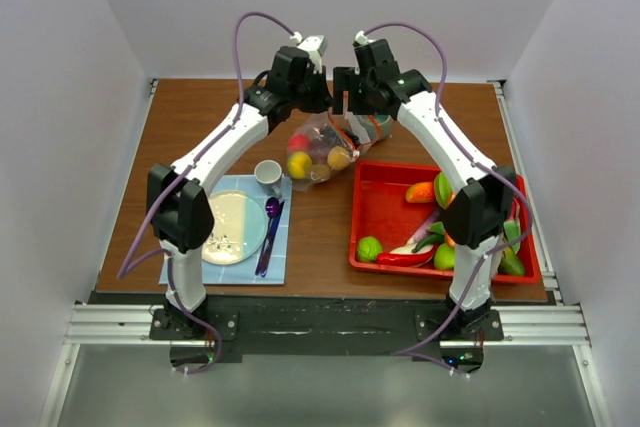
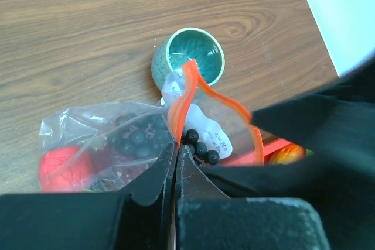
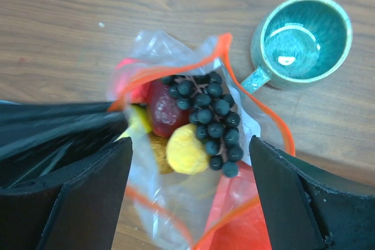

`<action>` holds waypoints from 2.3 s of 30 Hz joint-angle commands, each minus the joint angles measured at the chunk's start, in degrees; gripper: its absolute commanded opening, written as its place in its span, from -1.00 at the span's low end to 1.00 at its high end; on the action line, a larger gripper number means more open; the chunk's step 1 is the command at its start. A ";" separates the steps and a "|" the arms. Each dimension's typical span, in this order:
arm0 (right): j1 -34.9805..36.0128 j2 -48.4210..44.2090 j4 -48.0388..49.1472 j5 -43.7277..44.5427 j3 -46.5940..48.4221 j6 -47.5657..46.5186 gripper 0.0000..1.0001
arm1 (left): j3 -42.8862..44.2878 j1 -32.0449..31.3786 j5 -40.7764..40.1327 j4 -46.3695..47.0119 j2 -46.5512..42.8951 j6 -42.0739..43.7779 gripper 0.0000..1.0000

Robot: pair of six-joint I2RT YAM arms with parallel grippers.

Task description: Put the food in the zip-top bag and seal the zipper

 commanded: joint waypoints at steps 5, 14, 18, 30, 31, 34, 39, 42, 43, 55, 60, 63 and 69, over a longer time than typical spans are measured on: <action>0.42 -19.07 -1.20 3.27 -9.74 -0.10 0.69 | 2.73 -0.13 0.13 1.34 -1.82 -0.38 -1.00; 2.08 -41.84 3.46 -4.88 -46.47 -0.44 0.61 | 3.78 -0.13 -0.30 1.07 -1.55 -0.47 -1.00; 5.78 -43.71 4.07 -8.15 -55.18 -2.73 0.61 | 4.31 -0.13 -0.22 1.07 -1.20 -0.47 -1.00; 11.41 -40.72 8.91 -13.42 -65.83 -3.34 0.55 | 5.10 0.05 0.04 0.46 -0.24 -0.29 -1.00; 11.76 -39.50 8.91 -13.42 -65.92 -3.43 0.55 | 5.28 -0.04 -0.04 0.37 0.03 -0.29 -1.00; 12.99 -37.74 8.82 -12.99 -65.83 -2.91 0.54 | 5.89 -0.04 -0.04 0.02 0.38 -0.29 -1.00; 13.96 -36.59 7.86 -9.74 -66.45 -1.42 0.49 | 6.60 -0.04 0.22 -0.33 0.99 -0.29 -1.00; 14.22 -36.85 7.41 -9.21 -67.15 -0.98 0.43 | 6.86 -0.04 0.39 -0.42 1.26 -0.29 -1.00; 14.40 -37.11 7.33 -9.21 -67.33 -0.97 0.43 | 6.95 -0.04 0.40 -0.51 1.35 -0.29 -1.00; 14.49 -42.38 2.05 -4.98 -65.57 2.45 0.43 | 8.00 0.05 0.31 -1.04 1.96 -0.29 -1.00; 14.40 -42.65 2.40 -6.30 -66.62 2.10 0.43 | 7.65 0.05 0.40 -0.77 2.05 -0.38 -1.00; 14.40 -42.04 2.49 -7.35 -66.71 2.28 0.42 | 7.65 -0.04 0.48 -0.69 2.05 -0.56 -1.00; 14.40 -40.46 3.19 -7.53 -67.24 2.54 0.42 | 7.21 -0.04 0.66 -0.68 1.70 -0.65 -1.00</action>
